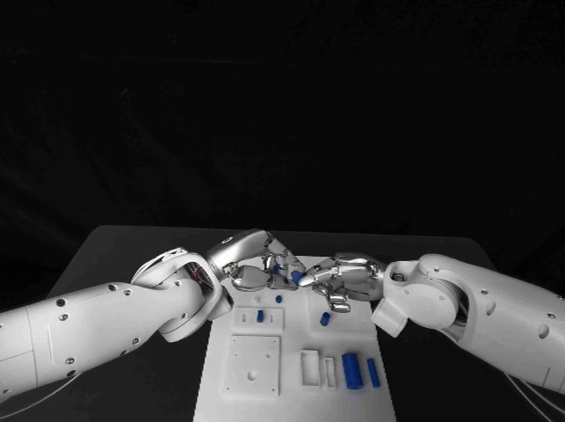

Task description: Assemble the parts on the task board

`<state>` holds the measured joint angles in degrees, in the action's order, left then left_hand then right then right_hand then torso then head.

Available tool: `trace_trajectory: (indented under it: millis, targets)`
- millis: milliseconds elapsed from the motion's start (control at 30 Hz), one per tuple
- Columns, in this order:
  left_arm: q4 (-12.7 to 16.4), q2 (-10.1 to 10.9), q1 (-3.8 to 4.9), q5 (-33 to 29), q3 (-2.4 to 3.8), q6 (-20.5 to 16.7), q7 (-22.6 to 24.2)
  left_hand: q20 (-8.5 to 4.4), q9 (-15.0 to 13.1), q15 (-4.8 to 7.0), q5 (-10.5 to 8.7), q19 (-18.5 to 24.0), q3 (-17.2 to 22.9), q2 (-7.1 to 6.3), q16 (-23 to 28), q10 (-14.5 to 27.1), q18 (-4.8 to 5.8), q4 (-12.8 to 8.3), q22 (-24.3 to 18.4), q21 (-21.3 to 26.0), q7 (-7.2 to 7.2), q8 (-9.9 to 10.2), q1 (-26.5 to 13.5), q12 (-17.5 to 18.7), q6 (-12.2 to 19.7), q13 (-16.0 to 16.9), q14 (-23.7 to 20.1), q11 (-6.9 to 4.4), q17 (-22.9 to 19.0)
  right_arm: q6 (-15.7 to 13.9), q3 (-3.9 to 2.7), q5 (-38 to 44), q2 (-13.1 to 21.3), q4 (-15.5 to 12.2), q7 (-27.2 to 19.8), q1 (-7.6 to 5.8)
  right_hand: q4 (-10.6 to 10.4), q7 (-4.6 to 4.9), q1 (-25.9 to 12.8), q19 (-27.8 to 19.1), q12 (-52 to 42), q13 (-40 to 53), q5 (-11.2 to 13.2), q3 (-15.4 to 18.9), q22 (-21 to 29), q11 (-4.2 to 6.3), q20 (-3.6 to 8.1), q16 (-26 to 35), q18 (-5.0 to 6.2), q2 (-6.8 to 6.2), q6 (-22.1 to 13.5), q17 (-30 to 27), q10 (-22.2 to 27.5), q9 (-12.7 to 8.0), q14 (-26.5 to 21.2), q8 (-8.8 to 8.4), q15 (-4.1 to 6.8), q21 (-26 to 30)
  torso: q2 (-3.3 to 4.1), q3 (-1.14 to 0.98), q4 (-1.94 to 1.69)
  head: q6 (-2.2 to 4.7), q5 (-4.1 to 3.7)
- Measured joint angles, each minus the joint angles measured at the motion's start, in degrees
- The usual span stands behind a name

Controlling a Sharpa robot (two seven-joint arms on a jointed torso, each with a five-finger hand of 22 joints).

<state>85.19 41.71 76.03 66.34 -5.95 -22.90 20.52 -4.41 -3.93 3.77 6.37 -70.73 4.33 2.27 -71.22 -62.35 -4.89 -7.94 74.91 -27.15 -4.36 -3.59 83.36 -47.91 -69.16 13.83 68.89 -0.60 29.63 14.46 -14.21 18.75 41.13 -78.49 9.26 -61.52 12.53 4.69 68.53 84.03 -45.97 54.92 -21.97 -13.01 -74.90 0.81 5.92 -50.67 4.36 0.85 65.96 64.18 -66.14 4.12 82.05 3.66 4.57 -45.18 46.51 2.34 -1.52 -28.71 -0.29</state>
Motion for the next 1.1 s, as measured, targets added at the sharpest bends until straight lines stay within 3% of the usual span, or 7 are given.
trace_trajectory:
  millis: [367,433,633,767,967,1100]
  targets:
    - [0.0,0.0,0.02,-0.1,0.02,0.0,-0.2,0.0,0.0,0.0,-0.01,0.0,0.0,-0.01,0.0,0.0,0.0,0.0,0.0,0.0,-0.12,0.1,0.0,0.0,-0.1,0.0,0.0,0.0,0.0,-0.6,0.02,-0.4,-0.1,0.1,-0.5,0.02,0.2,-0.45,0.8,0.0,-0.1,-0.1,1.8,-1.7,0.0,0.22,0.0,-0.2,0.0,0.89,1.0,0.2,-0.2,0.1,0.0,-0.01,0.0,-0.7,-0.01,0.03,-0.02,-0.02,-0.1]
    - [0.0,0.0,0.02,-0.1,0.02,0.0,-0.2,0.0,0.0,0.0,-0.01,0.0,0.0,-0.01,0.0,0.0,0.0,0.0,0.0,0.0,-0.01,0.2,0.0,0.0,-0.2,0.0,0.0,0.0,0.0,-0.7,0.02,-0.4,-0.2,0.1,-0.7,0.03,0.4,-0.47,1.2,0.0,-0.1,-0.2,3.1,-2.3,0.0,0.22,0.0,-0.2,0.0,1.31,1.6,0.2,-0.2,0.2,0.0,-0.01,0.0,-0.7,-0.01,0.03,-0.04,-0.03,-0.1]
    - [0.0,-0.1,0.04,-0.1,0.04,0.0,-0.2,0.0,0.0,0.0,-0.04,0.0,0.0,-0.03,0.2,0.0,0.0,0.0,0.0,0.0,0.02,0.0,0.0,0.2,-0.3,0.0,0.0,0.0,0.1,-1.1,0.04,-0.5,-0.2,0.2,-1.0,0.09,1.4,-0.77,0.9,0.0,-0.1,-0.2,7.6,-9.0,0.0,0.82,0.0,-0.5,0.0,1.49,3.5,0.5,-1.1,0.9,0.0,-0.34,0.0,-1.7,-0.01,0.03,-0.04,-0.04,-0.05]
    - [0.0,-0.1,0.04,-0.1,0.05,0.0,-0.2,0.0,0.0,0.0,0.23,0.0,0.0,-0.03,0.3,0.0,0.0,0.0,0.0,0.0,0.02,0.0,0.0,0.2,-0.3,0.0,0.0,0.0,0.2,-1.4,0.04,-0.5,-0.2,0.1,-1.2,0.18,1.3,-0.88,0.4,0.0,-0.1,0.0,7.8,-11.4,0.0,0.83,0.0,-0.5,0.0,0.96,3.8,0.6,-1.3,1.8,-0.2,-0.19,0.21,-2.0,-0.01,0.05,-0.03,-0.04,-0.05]
    - [0.0,-0.1,0.05,-0.1,0.05,0.0,-0.2,0.0,0.0,0.0,0.23,0.0,-0.1,-0.01,0.5,0.0,0.0,-0.1,0.0,0.0,0.02,0.0,0.0,0.2,-0.3,0.0,0.0,0.0,0.3,-2.1,0.05,-0.4,-0.2,-0.2,-1.6,0.38,1.1,-0.91,0.2,0.0,-0.1,0.4,6.7,-12.0,0.0,1.01,0.0,-0.5,0.0,0.8,3.8,0.8,-1.7,2.5,0.0,-0.19,0.37,-2.4,-0.01,0.04,-0.02,-0.07,-0.15]
    - [0.0,-0.1,0.05,-0.2,0.05,-0.1,-0.2,0.0,0.0,0.0,0.23,0.0,0.1,-0.02,0.5,-0.2,0.0,-0.3,0.0,0.0,-0.7,-0.4,0.0,0.5,2.4,0.0,0.0,0.24,0.4,-2.9,0.05,-0.4,-0.1,-0.4,-2.0,0.46,1.4,-0.87,0.0,0.0,-0.1,0.5,6.7,-12.3,0.0,0.99,0.0,-0.5,0.0,0.57,4.2,0.8,-1.8,2.5,0.0,-0.19,0.37,-2.8,-0.01,0.04,-0.04,-0.13,-0.2]
